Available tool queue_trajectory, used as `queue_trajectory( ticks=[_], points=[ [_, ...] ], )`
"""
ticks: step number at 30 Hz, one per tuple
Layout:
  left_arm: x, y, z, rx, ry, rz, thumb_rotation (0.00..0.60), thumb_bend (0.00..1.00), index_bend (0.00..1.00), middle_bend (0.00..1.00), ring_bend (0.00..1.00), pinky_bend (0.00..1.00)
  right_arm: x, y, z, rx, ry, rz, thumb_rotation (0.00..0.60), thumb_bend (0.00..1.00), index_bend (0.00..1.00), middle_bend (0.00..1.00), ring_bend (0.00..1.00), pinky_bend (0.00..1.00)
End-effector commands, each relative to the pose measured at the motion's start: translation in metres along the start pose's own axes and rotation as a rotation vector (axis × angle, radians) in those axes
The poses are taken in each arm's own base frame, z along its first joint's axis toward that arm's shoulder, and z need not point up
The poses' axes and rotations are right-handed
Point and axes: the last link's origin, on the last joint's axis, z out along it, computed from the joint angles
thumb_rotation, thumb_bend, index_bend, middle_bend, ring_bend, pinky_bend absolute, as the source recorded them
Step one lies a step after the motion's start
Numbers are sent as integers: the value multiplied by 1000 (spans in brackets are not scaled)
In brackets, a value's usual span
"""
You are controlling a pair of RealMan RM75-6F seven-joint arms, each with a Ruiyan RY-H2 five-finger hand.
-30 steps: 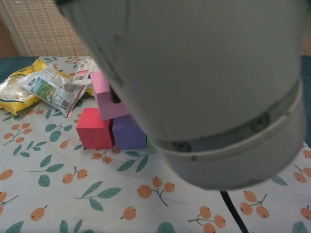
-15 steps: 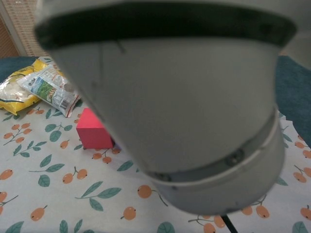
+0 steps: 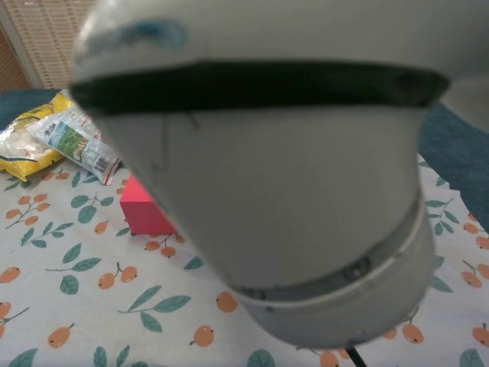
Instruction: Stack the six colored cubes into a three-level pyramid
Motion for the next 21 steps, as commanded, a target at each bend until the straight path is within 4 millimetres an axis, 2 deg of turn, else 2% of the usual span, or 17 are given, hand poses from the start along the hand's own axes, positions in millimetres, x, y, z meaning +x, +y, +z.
queue_trajectory(
  ticks=[1,8,12,17,21],
  points=[
    [0,0,0,0,1,0,600,316,0,38,0,50,-1,-1,0,7,-8,4,600,217,473,447,95,0],
    [0,0,0,0,1,-1,600,315,0,37,0,50,-1,-2,0,16,-5,8,600,217,208,268,73,0],
    [0,0,0,1,1,-1,600,316,0,38,0,51,-1,-2,1,18,-1,15,600,218,92,212,55,0],
    [0,0,0,0,1,-1,600,316,0,37,0,50,-2,-1,1,21,-9,15,600,218,8,179,40,0],
    [0,0,0,-1,1,0,600,315,0,37,0,50,-2,1,-1,27,-21,10,600,215,0,147,16,0]
  ],
)
